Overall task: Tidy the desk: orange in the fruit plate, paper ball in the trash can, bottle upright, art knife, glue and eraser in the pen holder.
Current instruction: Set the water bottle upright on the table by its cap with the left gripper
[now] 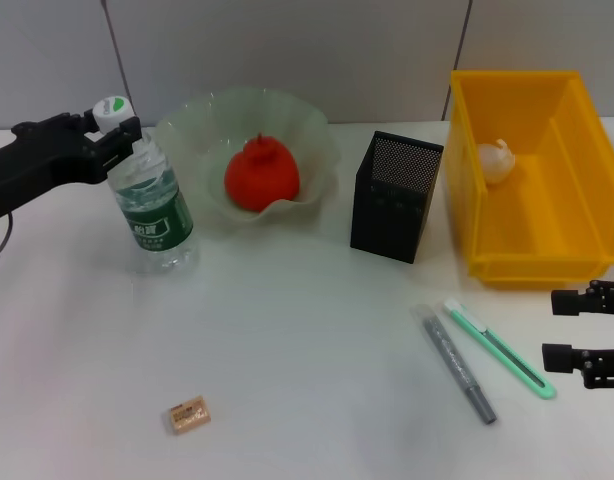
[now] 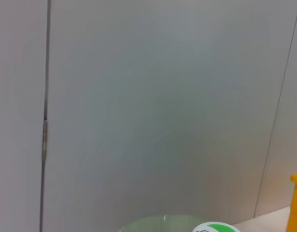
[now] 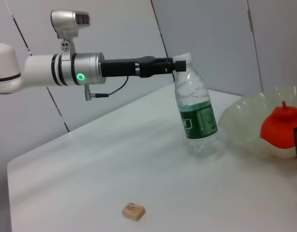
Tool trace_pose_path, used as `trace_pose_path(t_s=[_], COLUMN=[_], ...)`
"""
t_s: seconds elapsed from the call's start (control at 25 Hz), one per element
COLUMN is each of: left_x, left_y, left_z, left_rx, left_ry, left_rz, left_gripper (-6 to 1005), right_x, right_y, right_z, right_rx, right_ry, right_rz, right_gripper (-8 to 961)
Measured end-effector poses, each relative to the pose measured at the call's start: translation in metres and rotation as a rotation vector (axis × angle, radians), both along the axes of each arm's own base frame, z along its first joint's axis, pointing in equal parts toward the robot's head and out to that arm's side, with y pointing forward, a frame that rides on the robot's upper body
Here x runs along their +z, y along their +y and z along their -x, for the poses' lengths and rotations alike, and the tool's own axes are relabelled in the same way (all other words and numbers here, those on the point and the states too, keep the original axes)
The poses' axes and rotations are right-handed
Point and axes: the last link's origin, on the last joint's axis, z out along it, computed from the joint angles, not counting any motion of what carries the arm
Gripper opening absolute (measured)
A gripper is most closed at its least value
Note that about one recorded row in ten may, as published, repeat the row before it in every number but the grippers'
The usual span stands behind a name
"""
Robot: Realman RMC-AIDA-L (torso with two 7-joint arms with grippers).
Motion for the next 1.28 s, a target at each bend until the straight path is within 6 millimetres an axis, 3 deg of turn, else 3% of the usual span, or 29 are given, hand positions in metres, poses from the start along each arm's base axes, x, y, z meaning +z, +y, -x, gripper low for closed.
trace_pose_path(t_s=[0.48,1.28], left_x=[-0.013,-0.024], left_y=[0.004,-0.019], left_z=[0.004,0.017], left_rx=[-0.028,-0.133], left_ry=[0.006,-0.035], left_rz=[0.019,0.008], left_gripper=[572,605], right_x=[0.000,0.000], right_y=[0.001,0.004], right_z=[0.000,0.002], right_rx=[0.000,0.003], right_ry=[-0.001,-0.001], right_rz=[-0.003,-0.004], right_gripper=[777,777])
